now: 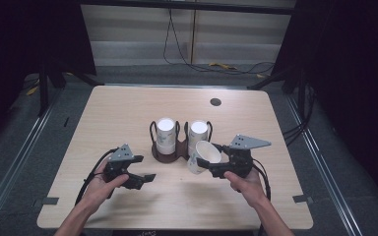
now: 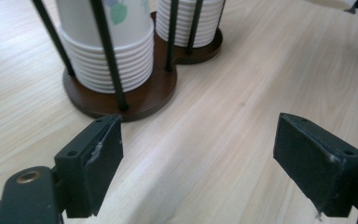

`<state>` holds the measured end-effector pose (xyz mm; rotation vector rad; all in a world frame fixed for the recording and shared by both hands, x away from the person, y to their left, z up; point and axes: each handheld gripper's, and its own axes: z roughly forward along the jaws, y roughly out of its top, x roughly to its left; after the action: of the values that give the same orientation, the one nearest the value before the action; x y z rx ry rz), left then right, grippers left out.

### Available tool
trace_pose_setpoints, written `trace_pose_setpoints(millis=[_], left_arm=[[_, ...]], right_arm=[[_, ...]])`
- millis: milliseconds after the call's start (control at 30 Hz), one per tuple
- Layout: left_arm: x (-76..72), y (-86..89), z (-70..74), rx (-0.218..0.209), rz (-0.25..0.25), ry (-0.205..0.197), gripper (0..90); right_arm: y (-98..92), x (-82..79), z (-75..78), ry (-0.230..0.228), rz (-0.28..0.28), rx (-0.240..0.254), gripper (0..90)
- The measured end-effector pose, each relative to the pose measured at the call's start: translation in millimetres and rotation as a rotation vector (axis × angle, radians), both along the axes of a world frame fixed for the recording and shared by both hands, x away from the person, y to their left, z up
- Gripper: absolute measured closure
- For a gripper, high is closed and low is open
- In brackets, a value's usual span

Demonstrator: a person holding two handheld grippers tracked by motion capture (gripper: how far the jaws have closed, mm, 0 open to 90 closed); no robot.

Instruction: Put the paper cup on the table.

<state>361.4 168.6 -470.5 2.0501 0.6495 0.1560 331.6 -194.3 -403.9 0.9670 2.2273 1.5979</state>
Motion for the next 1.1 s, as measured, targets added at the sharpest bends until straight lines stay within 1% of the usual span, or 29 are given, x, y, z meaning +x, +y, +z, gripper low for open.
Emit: trace_pose_setpoints(millis=[33, 67, 100, 133, 167, 200, 233, 267, 300, 333, 367, 400, 433, 500, 533, 567, 600, 633, 667, 700, 800, 833, 867, 900, 933, 1000, 1033, 1067, 1100], left_arm=[[-0.7, 1.4, -0.3, -0.004, 0.014, 0.006, 15.7], [-0.7, 1.4, -0.3, -0.004, 0.014, 0.006, 15.8], [-1.3, 3.9, 0.1, 0.013, 0.016, -0.004, 15.8], [-2.0, 4.9, 0.2, 0.014, 0.019, -0.006, 15.7], [-2.7, 6.8, 0.4, 0.014, 0.02, -0.007, 15.7], [-4.3, 10.0, 0.0, 0.002, 0.036, -0.01, 15.7], [-4.3, 11.8, -0.2, 0.01, 0.04, -0.012, 15.7], [-4.3, 11.8, -0.2, 0.01, 0.04, -0.012, 15.7], [-3.8, 13.9, -0.8, 0.015, 0.05, -0.006, 15.7], [-2.7, 16.9, -1.9, 0.017, 0.065, 0.0, 15.7], [-2.7, 16.9, -1.9, 0.017, 0.065, 0.0, 15.7], [-1.5, 19.9, -2.7, 0.014, 0.082, 0.004, 15.7], [-1.5, 19.9, -2.7, 0.014, 0.082, 0.004, 15.7], [-0.6, 22.7, -3.0, 0.012, 0.095, 0.005, 15.7], [-1.1, 23.1, -3.7, 0.001, 0.096, 0.004, 15.8], [-1.7, 23.0, -4.2, -0.001, 0.091, 0.005, 15.7], [-2.3, 22.3, -4.8, -0.003, 0.084, 0.008, 15.8], [-2.3, 22.3, -4.8, -0.003, 0.084, 0.008, 15.8], [-3.0, 20.8, -5.5, 0.007, 0.07, 0.005, 15.7], [-3.0, 20.3, -5.8, 0.012, 0.067, 0.004, 15.8], [-3.8, 19.1, -6.0, 0.002, 0.058, 0.005, 15.8], [-3.8, 19.1, -6.0, 0.002, 0.058, 0.005, 15.8], [-4.2, 19.2, -5.9, 0.002, 0.059, -0.005, 15.8], [-4.6, 18.9, -6.2, -0.001, 0.061, -0.007, 15.8], [-5.1, 19.0, -6.7, -0.001, 0.058, -0.006, 15.9], [-5.3, 19.0, -7.1, -0.005, 0.061, -0.005, 15.9], [-5.4, 19.8, -7.7, -0.009, 0.065, -0.003, 15.9], [-4.7, 21.0, -7.7, -0.002, 0.062, -0.004, 15.9], [-4.5, 21.3, -7.8, 0.001, 0.065, -0.006, 15.9]], right_arm=[[-1.4, 0.2, -0.1, 0.005, -0.01, -0.006, 28.4], [-1.4, 0.2, -0.1, 0.005, -0.01, -0.006, 28.4], [-3.3, 0.7, -0.3, 0.004, -0.022, -0.016, 28.4], [-7.5, 0.3, -0.4, 0.006, -0.045, -0.029, 28.4], [-7.5, 0.3, -0.4, 0.006, -0.045, -0.029, 28.4], [-12.1, -0.7, 0.3, -0.001, -0.079, -0.044, 28.4], [-14.8, -0.8, 0.6, -0.006, -0.091, -0.051, 28.4], [-14.8, -0.8, 0.6, -0.006, -0.091, -0.051, 28.4], [-21.1, 0.9, 0.9, -0.011, -0.13, -0.073, 28.5], [-23.5, 1.9, 0.9, -0.009, -0.141, -0.079, 28.5], [-23.5, 1.9, 0.9, -0.009, -0.141, -0.079, 28.5], [-30.2, 6.6, 0.1, -0.009, -0.187, -0.096, 28.5], [-30.2, 6.6, 0.1, -0.009, -0.187, -0.096, 28.5], [-35.4, 12.0, -0.9, -0.008, -0.222, -0.124, 28.5], [-40.4, 17.7, -2.6, -0.006, -0.248, -0.134, 28.2], [-43.5, 21.1, -4.1, -0.006, -0.265, -0.139, 28.1], [-46.8, 24.9, -6.1, -0.001, -0.285, -0.127, 28.1], [-50.1, 28.6, -8.3, 0.011, -0.301, -0.116, 28.0], [-51.9, 32.1, -10.3, 0.012, -0.314, -0.119, 28.0], [-52.9, 35.0, -12.0, 0.009, -0.331, -0.135, 27.9], [-55.5, 43.3, -16.9, 0.02, -0.366, -0.148, 27.5], [-55.5, 43.3, -16.9, 0.02, -0.366, -0.148, 27.5], [-56.3, 46.3, -19.0, 0.02, -0.379, -0.157, 27.2], [-57.0, 49.7, -21.9, 0.026, -0.397, -0.176, 27.0], [-58.3, 55.9, -27.7, 0.03, -0.423, -0.214, 26.0], [-59.2, 58.2, -29.8, 0.034, -0.426, -0.221, 25.7], [-61.7, 63.9, -34.8, 0.041, -0.453, -0.252, 25.4], [-62.8, 65.7, -36.2, 0.046, -0.456, -0.258, 25.3], [-64.3, 68.1, -38.2, 0.054, -0.473, -0.274, 25.1]])
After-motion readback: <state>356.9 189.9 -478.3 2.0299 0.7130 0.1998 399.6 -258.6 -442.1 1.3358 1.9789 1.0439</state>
